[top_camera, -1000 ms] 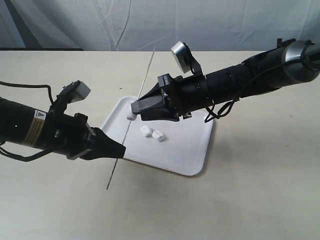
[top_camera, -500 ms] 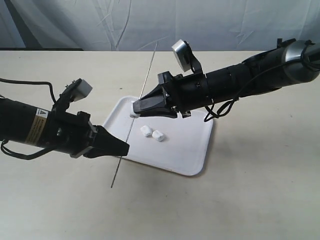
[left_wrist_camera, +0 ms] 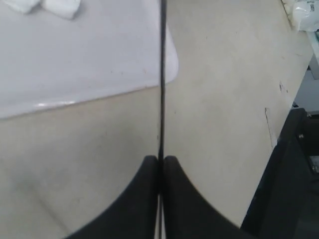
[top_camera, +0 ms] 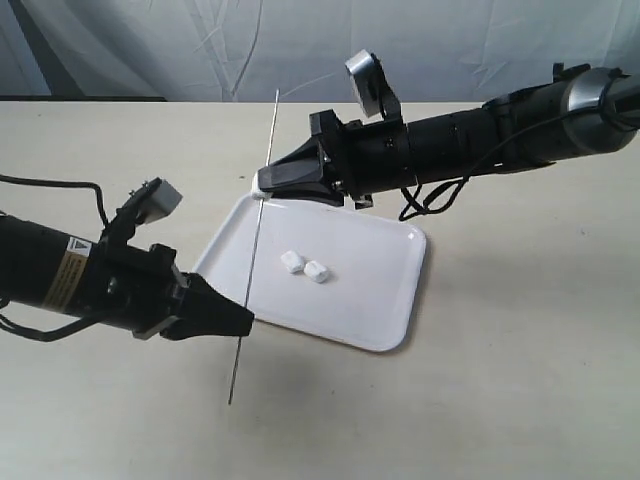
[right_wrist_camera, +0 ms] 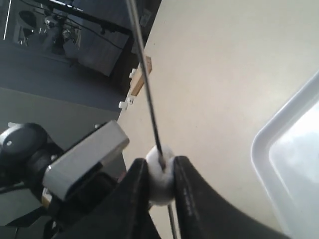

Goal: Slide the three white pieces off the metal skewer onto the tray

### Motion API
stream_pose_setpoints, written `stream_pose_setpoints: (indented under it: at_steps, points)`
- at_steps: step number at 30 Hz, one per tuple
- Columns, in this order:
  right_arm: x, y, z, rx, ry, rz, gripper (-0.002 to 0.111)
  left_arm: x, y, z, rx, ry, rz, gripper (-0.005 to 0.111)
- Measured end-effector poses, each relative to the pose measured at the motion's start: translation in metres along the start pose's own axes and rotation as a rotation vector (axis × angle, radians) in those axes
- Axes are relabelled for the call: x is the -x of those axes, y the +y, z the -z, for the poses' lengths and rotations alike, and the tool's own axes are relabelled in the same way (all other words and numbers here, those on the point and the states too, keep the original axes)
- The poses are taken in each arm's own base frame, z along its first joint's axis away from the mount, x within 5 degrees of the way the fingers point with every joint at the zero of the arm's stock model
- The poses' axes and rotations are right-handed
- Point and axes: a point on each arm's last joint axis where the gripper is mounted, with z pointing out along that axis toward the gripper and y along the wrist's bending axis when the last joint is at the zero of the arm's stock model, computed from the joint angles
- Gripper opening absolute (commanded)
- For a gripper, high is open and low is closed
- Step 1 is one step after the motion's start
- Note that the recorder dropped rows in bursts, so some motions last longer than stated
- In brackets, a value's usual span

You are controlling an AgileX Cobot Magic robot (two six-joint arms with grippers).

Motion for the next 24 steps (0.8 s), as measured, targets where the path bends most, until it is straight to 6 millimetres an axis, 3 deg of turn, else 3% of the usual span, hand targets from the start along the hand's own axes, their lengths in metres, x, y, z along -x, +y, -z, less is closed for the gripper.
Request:
stream_pose_setpoints:
  at_steps: [11, 16, 20, 24]
  points:
    - [0.041, 0.016, 0.000, -0.037, -0.135, 0.102, 0.017, -0.035, 0.002, -0.003, -0.008, 0.091, 0.059, 0.000]
    - [0.059, 0.027, 0.002, -0.036, -0.189, 0.142, 0.017, -0.038, 0.003, -0.003, -0.005, 0.103, 0.062, 0.000]
    - [0.061, 0.025, 0.002, -0.085, -0.183, 0.148, 0.017, -0.038, 0.008, -0.003, 0.059, 0.095, 0.056, 0.000]
    - [0.050, 0.008, 0.003, -0.271, -0.036, 0.180, 0.017, -0.037, 0.017, -0.002, 0.148, 0.082, 0.052, 0.000]
